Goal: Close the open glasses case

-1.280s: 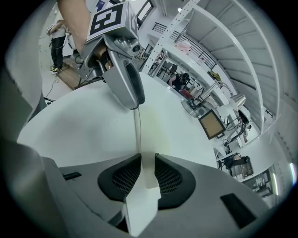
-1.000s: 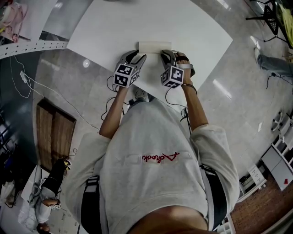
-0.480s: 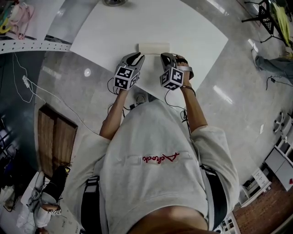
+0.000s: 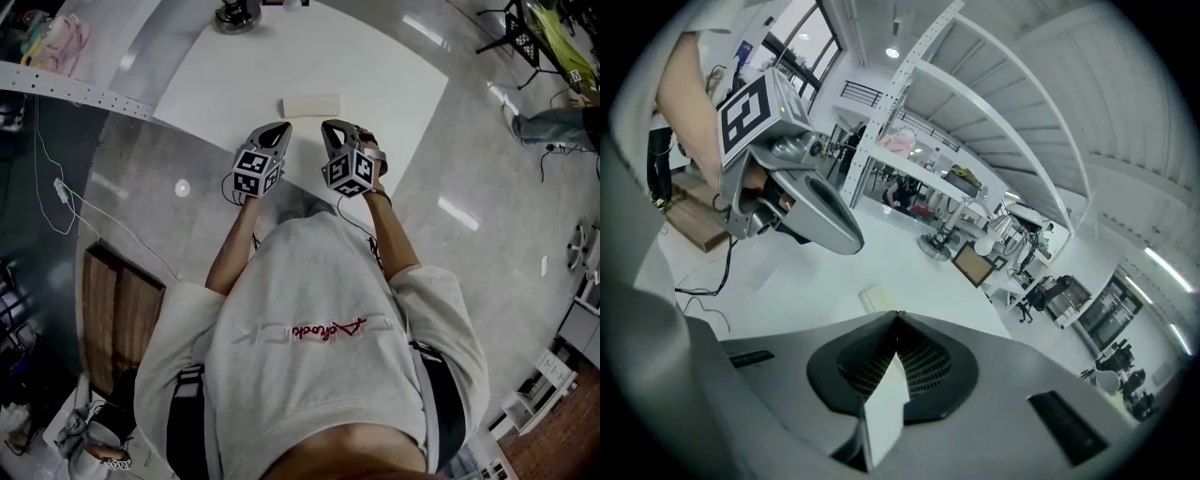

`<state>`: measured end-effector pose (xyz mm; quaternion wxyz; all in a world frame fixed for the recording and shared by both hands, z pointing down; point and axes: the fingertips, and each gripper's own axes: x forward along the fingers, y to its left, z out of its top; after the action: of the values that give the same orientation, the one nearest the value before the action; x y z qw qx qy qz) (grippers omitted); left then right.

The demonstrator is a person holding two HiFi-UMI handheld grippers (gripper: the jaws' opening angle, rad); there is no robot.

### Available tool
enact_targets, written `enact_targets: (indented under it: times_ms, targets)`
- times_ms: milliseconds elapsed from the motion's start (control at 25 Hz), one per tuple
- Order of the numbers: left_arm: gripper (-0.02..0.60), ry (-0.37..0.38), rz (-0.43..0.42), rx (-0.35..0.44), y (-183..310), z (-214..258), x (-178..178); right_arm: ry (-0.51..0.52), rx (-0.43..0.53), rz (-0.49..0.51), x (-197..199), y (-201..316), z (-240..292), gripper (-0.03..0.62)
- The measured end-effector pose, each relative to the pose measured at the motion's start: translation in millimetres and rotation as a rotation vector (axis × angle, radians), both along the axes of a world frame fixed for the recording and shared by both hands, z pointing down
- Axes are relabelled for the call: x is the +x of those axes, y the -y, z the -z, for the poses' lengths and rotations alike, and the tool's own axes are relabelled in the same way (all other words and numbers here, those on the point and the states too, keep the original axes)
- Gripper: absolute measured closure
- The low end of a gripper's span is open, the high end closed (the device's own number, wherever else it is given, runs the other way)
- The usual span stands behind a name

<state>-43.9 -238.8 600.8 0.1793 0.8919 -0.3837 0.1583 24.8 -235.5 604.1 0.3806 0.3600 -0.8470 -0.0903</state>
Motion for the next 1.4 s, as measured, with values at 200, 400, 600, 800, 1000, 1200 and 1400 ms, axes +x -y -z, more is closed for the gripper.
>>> enact_targets:
  times_ms: [200,400,600,800,1000,1200,1400]
  targets:
    - [0.554,-0.003,-0.027,0.046,-19,14,-2,0.15,-0.002,-0.091,-5,-21,20,0.588]
    - [0.554,-0.026,-0.039,0.081,-44,32,0,0.416,-0.052,-0.211,-3,-45,43,0.588]
    - [0.554,-0.047,-0.044,0.13,-64,55,2,0.676,-0.027,-0.269,3,-67,76,0.588]
    - [0.554,-0.068,-0.031,0.143,-90,64,4,0.734,0.005,-0.241,-9,-104,88,0.588]
    - [0.554,-0.077,-0.027,0.143,-117,65,8,0.78,-0.017,-0.255,-12,-131,89,0.588]
    - [0.554,-0.079,-0.019,0.151,-140,71,10,0.762,-0.029,-0.224,-10,-151,94,0.588]
    - [0.554,-0.075,0.013,0.163,-174,77,13,0.763,-0.031,-0.209,-1,-183,100,0.589]
